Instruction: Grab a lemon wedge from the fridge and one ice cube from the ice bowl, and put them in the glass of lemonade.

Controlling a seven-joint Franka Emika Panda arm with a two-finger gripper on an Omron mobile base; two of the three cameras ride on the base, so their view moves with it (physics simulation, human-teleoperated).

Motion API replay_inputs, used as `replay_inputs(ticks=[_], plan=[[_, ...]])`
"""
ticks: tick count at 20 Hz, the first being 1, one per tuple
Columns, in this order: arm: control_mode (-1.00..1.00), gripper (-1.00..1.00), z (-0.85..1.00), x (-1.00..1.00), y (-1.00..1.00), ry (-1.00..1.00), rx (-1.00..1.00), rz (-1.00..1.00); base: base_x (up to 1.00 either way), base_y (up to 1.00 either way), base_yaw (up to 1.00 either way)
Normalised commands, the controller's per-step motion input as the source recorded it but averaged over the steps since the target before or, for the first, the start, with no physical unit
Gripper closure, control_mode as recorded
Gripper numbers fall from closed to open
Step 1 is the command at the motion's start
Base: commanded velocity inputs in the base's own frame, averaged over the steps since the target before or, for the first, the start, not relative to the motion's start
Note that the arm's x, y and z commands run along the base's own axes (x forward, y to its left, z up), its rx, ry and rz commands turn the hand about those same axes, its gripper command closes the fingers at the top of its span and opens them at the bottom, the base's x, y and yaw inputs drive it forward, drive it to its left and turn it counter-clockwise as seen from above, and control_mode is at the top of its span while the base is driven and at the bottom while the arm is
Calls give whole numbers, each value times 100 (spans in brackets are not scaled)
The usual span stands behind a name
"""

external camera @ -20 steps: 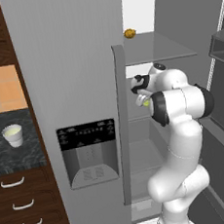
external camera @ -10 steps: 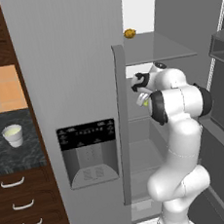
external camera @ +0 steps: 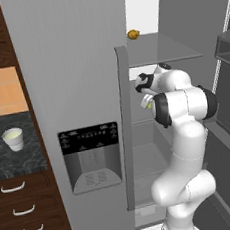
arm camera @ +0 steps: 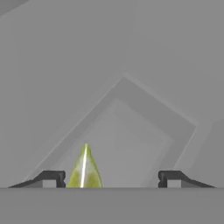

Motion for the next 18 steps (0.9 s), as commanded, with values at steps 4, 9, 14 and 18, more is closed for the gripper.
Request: replay_inputs(ticks=[4,9,14,18], plan=[[-100,100,0,0,0,0,0,0,0,0,0],[-100,100,0,0,0,0,0,0,0,0,0],[-100,100,0,-30,8,-4,0,0,0,0,0],[-100,100,2,-14,31,-8,0,0,0,0,0]])
